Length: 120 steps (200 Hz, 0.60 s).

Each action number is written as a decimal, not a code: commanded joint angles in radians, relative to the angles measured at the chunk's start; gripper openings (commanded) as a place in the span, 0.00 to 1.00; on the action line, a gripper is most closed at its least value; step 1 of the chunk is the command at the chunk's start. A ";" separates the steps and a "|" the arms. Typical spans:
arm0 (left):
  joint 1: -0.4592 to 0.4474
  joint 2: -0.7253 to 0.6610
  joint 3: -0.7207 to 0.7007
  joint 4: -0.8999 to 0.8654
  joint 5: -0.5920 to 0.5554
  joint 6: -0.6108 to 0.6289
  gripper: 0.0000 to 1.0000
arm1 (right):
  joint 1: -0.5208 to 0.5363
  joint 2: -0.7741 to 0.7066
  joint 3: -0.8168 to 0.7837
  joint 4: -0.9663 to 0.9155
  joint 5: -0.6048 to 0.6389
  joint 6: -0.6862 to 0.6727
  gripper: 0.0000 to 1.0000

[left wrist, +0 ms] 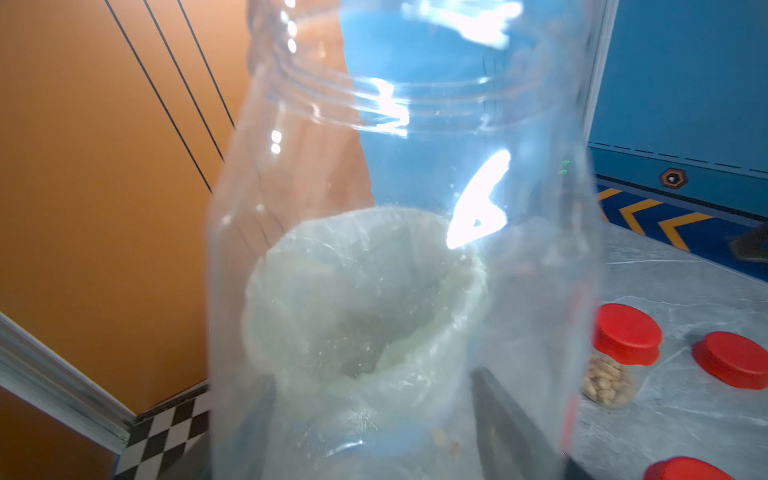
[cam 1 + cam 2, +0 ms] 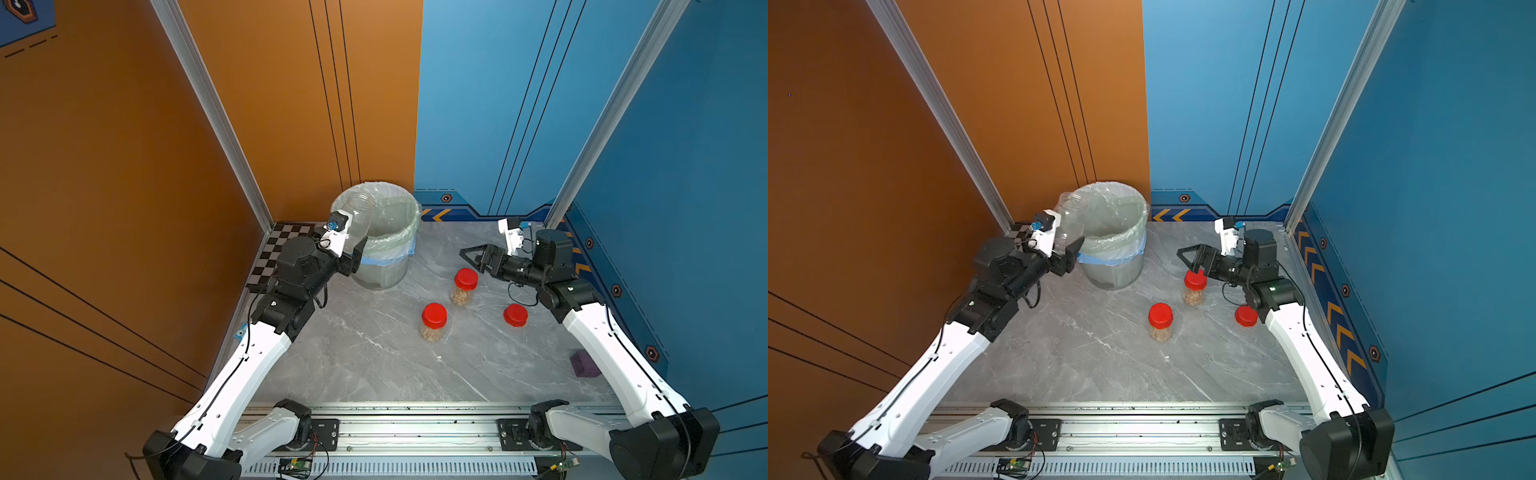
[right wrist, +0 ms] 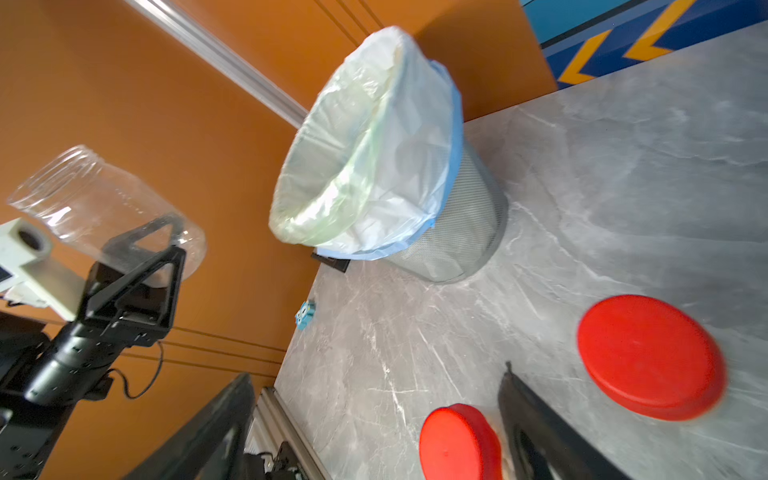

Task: Empty moldy peanuts from jars
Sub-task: Pour the moldy peanuts from the jar into the trash bin, then place the jar at the center of the board.

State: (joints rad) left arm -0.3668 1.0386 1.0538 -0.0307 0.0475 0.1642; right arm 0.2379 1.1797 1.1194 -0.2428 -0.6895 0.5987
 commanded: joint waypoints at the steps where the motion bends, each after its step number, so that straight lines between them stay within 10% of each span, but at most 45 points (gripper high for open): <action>1: -0.016 -0.037 -0.087 0.094 0.040 -0.109 0.52 | 0.082 0.009 0.015 0.091 -0.031 -0.058 0.92; 120: -0.150 -0.122 -0.346 0.188 0.090 -0.238 0.52 | 0.341 0.197 0.021 0.436 -0.040 -0.067 0.93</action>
State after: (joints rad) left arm -0.4988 0.9134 0.7204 0.1101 0.0780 -0.0254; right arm 0.5560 1.3678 1.1191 0.0887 -0.7090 0.5392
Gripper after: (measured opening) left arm 0.749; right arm 0.932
